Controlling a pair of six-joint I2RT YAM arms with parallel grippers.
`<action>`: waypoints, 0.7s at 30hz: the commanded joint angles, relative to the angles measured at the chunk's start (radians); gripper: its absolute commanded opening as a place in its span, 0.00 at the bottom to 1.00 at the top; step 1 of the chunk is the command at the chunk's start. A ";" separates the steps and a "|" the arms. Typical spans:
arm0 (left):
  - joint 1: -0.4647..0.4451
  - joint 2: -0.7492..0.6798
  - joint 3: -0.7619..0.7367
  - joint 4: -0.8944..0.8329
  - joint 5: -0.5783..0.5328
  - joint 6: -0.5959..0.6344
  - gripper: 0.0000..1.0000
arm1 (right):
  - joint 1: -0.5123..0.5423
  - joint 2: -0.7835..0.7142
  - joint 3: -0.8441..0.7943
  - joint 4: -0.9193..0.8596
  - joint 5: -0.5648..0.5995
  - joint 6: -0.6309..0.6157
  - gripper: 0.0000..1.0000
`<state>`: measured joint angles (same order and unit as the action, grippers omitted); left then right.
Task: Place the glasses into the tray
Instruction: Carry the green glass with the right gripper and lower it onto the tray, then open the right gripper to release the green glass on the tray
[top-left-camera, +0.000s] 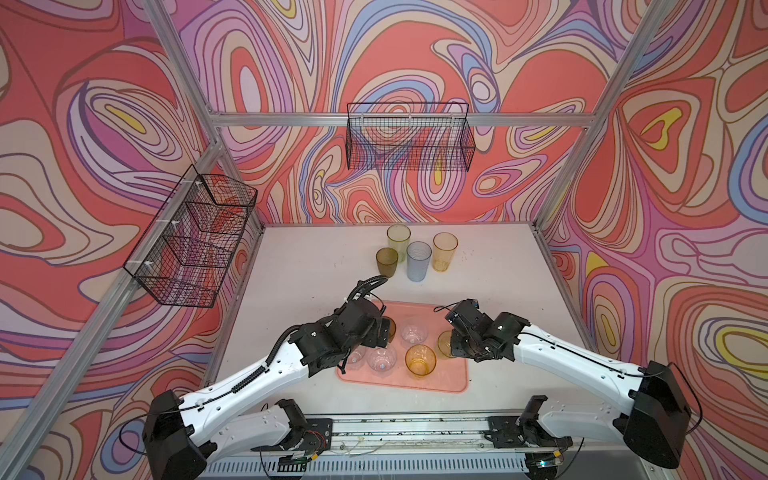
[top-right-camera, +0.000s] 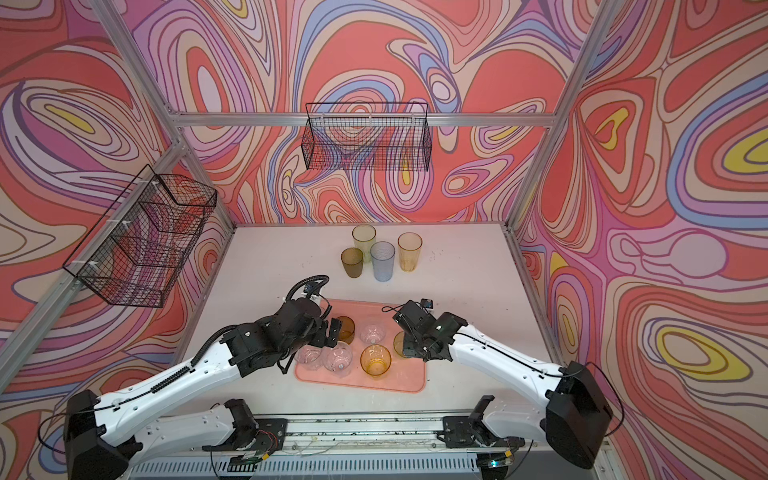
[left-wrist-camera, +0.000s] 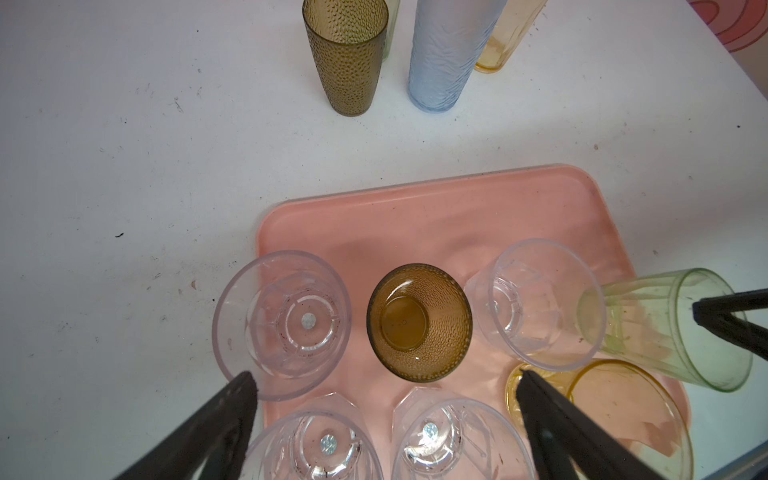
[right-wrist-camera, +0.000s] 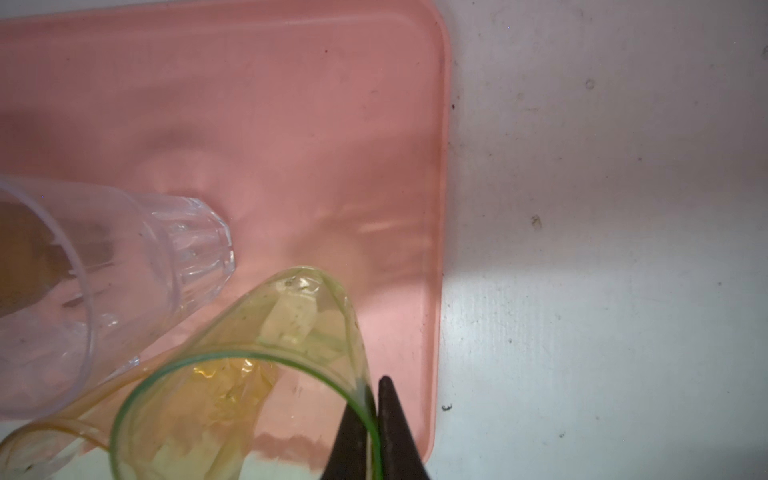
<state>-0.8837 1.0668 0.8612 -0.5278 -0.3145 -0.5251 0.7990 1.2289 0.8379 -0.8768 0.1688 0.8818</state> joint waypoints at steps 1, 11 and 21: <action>-0.003 0.008 -0.006 0.002 -0.008 -0.011 1.00 | 0.018 0.013 -0.012 -0.028 0.035 0.038 0.00; -0.002 0.017 -0.001 0.004 -0.008 -0.011 1.00 | 0.070 0.039 -0.002 -0.064 0.055 0.077 0.00; -0.002 0.027 0.002 0.012 0.003 -0.013 1.00 | 0.107 0.053 0.001 -0.073 0.066 0.108 0.13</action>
<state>-0.8837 1.0836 0.8616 -0.5266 -0.3138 -0.5278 0.8974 1.2682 0.8356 -0.9394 0.2119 0.9756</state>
